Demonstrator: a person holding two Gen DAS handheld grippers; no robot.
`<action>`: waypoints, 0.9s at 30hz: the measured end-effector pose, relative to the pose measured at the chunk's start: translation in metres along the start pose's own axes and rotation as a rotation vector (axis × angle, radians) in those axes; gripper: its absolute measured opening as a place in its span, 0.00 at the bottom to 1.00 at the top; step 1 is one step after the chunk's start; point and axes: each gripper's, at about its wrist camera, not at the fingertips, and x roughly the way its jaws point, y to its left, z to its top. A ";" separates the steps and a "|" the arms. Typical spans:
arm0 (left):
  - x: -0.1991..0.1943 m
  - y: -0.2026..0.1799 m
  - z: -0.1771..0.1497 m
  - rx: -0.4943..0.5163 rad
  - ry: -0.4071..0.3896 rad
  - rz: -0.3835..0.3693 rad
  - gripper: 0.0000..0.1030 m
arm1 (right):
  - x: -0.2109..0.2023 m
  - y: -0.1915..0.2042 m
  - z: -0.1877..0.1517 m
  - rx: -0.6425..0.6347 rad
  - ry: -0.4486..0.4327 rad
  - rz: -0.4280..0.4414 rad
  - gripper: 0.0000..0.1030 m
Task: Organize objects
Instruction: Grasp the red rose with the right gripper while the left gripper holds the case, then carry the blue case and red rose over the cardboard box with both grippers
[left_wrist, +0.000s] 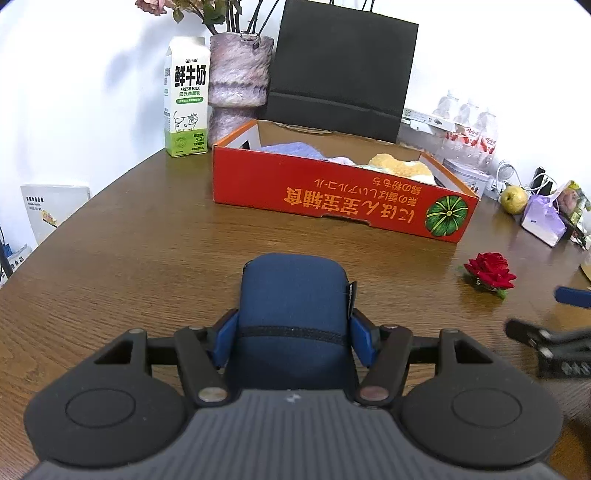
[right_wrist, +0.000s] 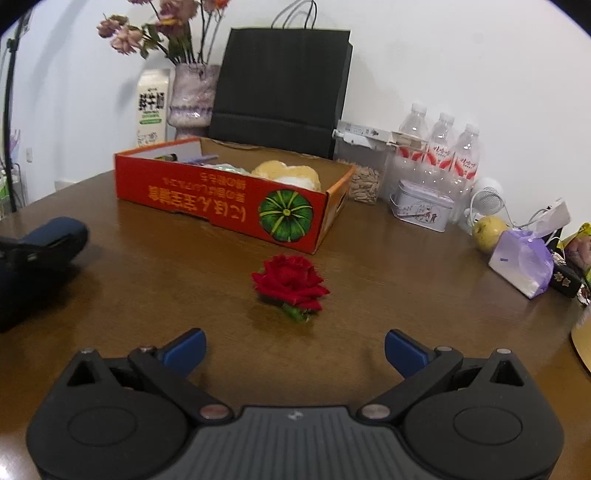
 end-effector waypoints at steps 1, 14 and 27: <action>0.000 0.001 0.000 -0.005 -0.001 -0.006 0.61 | 0.008 0.000 0.004 0.004 0.014 -0.002 1.00; -0.001 0.000 -0.001 -0.006 -0.003 -0.011 0.61 | 0.067 -0.004 0.034 0.098 0.086 0.021 1.00; 0.000 -0.002 -0.001 -0.006 0.002 -0.013 0.61 | 0.059 -0.001 0.035 0.097 0.033 0.033 0.37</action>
